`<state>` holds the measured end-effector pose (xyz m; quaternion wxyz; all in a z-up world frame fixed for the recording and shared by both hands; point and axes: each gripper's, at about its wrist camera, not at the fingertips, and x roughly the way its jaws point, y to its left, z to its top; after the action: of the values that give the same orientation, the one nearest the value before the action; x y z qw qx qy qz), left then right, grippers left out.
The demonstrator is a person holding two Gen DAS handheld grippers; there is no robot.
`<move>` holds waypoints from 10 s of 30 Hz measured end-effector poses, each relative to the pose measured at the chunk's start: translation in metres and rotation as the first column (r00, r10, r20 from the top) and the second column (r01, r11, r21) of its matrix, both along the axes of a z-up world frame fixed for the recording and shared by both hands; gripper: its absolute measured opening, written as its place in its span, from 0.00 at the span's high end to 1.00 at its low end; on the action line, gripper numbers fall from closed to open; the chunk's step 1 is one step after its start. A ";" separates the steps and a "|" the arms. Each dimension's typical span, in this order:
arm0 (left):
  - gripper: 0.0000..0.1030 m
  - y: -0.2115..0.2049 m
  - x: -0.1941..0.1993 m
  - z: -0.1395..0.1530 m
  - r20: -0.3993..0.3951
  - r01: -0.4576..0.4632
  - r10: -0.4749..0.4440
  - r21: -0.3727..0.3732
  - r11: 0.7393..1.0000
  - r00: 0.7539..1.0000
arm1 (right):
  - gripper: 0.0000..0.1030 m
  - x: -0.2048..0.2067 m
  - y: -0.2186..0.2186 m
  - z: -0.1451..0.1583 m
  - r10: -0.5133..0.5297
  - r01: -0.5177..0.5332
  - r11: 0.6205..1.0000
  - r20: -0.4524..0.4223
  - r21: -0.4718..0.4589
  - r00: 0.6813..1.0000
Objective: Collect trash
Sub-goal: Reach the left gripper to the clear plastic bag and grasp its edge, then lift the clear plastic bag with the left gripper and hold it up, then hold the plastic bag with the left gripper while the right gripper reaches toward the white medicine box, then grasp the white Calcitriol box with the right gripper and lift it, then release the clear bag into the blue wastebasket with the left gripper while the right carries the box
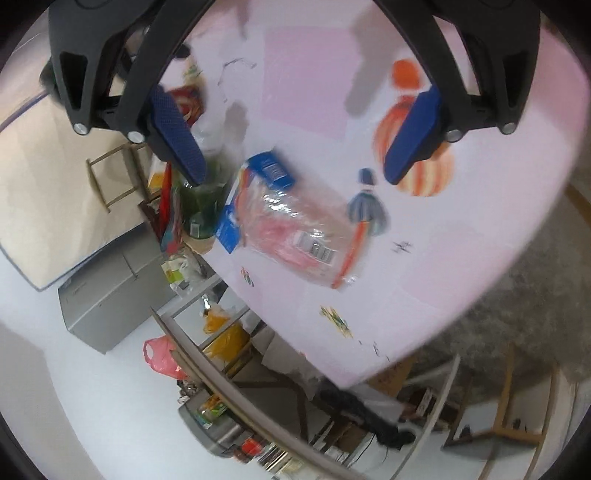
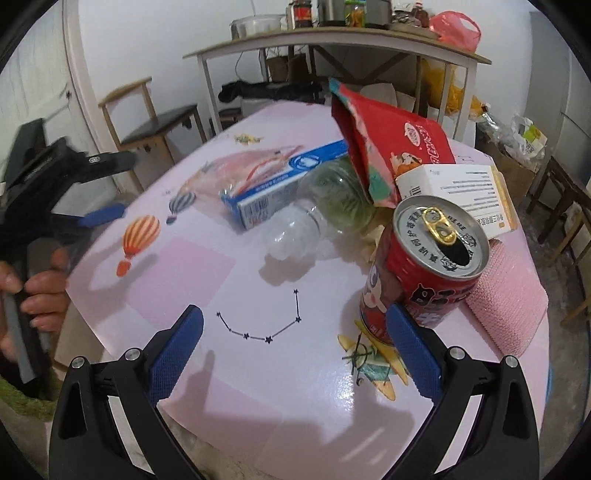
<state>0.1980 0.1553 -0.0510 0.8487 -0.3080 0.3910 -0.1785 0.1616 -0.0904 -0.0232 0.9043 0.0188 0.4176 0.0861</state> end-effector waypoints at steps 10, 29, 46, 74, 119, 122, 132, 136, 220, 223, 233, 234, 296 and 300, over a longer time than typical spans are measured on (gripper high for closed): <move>0.51 -0.035 0.056 -0.040 -0.211 -0.037 -0.012 -0.227 0.973 0.977 | 0.11 -0.008 -0.010 0.003 0.004 -0.006 0.999 0.040 0.045 0.999; 0.99 -0.014 -0.006 -0.012 -0.078 0.046 -0.067 -0.251 0.967 0.995 | 0.16 -0.014 -0.021 0.007 -0.028 0.025 0.998 0.054 0.056 0.998; 0.94 0.034 -0.078 -0.027 -0.189 0.241 -0.283 -0.214 0.946 0.940 | 0.21 -0.016 -0.001 0.020 0.011 -0.014 0.999 0.085 0.039 0.996; 0.63 0.049 -0.063 -0.045 -0.137 0.064 -0.098 -0.236 0.970 0.986 | 0.75 0.059 0.103 -0.040 0.294 -0.294 0.956 -0.121 0.020 0.948; 0.95 -0.016 -0.068 -0.030 -0.173 0.296 -0.275 0.112 0.949 0.946 | 0.21 0.024 -0.074 0.019 -0.080 0.082 0.996 0.076 -0.023 0.994; 0.95 -0.014 -0.068 -0.032 -0.179 0.292 -0.268 0.122 0.949 0.947 | 0.21 0.029 -0.076 0.015 -0.088 0.088 0.996 0.061 -0.010 0.994; 0.95 -0.011 -0.067 -0.035 -0.180 0.285 -0.262 0.117 0.951 0.948 | 0.38 0.035 -0.077 0.010 -0.083 0.083 0.996 0.019 0.012 0.996; 0.95 -0.010 -0.067 -0.035 -0.180 0.282 -0.260 0.115 0.952 0.949 | 0.38 0.032 -0.075 0.010 -0.087 0.087 0.996 0.008 0.009 0.996; 0.94 -0.001 -0.065 -0.043 -0.152 0.272 -0.266 0.018 0.962 0.952 | 0.31 0.102 -0.216 0.006 -0.343 0.581 0.708 -0.523 0.402 0.780; 0.95 -0.001 -0.065 -0.044 -0.153 0.271 -0.265 0.019 0.962 0.952 | 0.31 0.095 -0.220 0.012 -0.339 0.575 0.698 -0.511 0.426 0.790; 0.95 0.000 -0.065 -0.044 -0.153 0.270 -0.264 0.015 0.963 0.952 | 0.31 0.080 -0.232 0.024 -0.349 0.574 0.666 -0.481 0.476 0.804; 0.95 0.000 -0.065 -0.044 -0.152 0.269 -0.264 0.013 0.963 0.952 | 0.31 0.080 -0.232 0.024 -0.351 0.575 0.664 -0.480 0.478 0.804; 0.95 -0.354 -0.074 0.158 0.111 0.747 -0.803 0.310 0.588 0.586 | 0.31 -0.218 -0.458 0.025 -0.701 0.577 0.258 -0.261 0.775 0.664; 0.95 -0.469 -0.070 0.137 -0.008 0.802 -0.875 0.402 0.441 0.485 | 0.31 -0.246 -0.488 -0.022 -0.717 0.612 0.170 -0.329 0.772 0.614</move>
<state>0.1281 -0.3140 0.0862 0.7212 0.1050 0.4291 -0.5337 -0.0846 -0.5782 -0.0453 0.7415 0.6207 0.2194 -0.1292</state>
